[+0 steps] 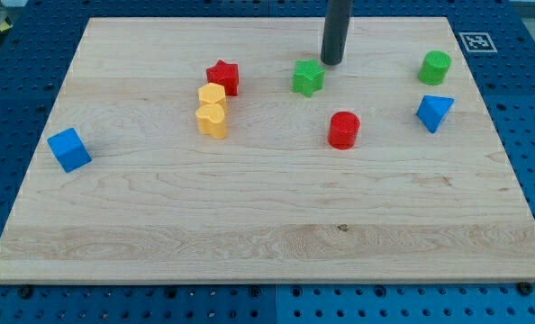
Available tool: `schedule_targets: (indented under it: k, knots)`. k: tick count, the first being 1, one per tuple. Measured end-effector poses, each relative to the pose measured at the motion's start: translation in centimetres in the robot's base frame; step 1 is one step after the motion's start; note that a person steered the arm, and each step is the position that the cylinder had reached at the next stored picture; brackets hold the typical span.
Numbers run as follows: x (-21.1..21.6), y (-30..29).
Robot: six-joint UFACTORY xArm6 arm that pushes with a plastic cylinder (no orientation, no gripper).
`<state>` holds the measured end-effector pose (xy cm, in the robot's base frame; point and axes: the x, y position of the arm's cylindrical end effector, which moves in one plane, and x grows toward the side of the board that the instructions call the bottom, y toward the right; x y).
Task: Move your arm to the blue triangle
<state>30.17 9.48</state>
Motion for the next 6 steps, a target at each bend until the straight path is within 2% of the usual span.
schedule_targets:
  k: [1, 2, 3, 4, 5, 6]
  knots:
    - [3.1, -0.8]
    - [5.4, -6.4]
    - [5.8, -8.8]
    - [4.3, -6.7]
    - [4.5, -0.9]
    - [7.6, 3.7]
